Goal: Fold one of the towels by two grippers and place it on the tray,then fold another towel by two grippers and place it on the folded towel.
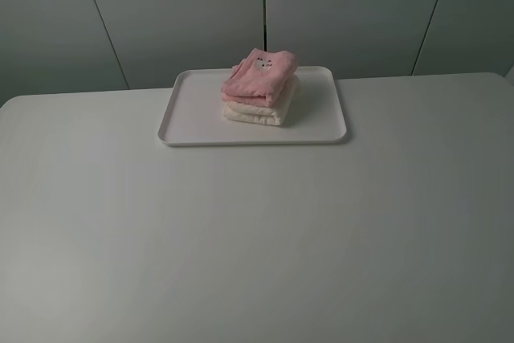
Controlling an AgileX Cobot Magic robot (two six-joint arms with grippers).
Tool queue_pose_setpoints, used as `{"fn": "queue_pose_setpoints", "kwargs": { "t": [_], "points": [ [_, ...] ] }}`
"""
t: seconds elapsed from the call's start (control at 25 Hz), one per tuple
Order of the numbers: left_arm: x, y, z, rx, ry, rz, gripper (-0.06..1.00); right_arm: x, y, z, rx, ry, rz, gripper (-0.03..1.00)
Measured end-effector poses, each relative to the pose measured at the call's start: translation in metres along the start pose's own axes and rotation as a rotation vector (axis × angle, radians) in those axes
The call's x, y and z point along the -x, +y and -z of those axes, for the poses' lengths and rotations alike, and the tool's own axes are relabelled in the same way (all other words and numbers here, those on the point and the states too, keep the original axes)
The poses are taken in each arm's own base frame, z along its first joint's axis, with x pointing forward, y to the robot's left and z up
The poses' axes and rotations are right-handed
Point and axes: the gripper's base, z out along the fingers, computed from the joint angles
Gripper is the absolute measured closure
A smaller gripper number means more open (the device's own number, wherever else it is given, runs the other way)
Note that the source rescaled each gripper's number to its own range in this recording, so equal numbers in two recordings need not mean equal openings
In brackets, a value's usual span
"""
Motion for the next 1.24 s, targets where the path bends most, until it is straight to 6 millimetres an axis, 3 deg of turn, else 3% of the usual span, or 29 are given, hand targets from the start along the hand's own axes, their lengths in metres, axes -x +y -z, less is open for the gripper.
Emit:
{"fn": "queue_pose_setpoints", "kwargs": {
  "t": [1.24],
  "points": [
    [0.0, 0.0, 0.0, 0.0, 0.0, 0.0, -0.01, 0.0, -0.0001, 0.0, -0.002, 0.0, 0.001, -0.03]
  ]
}}
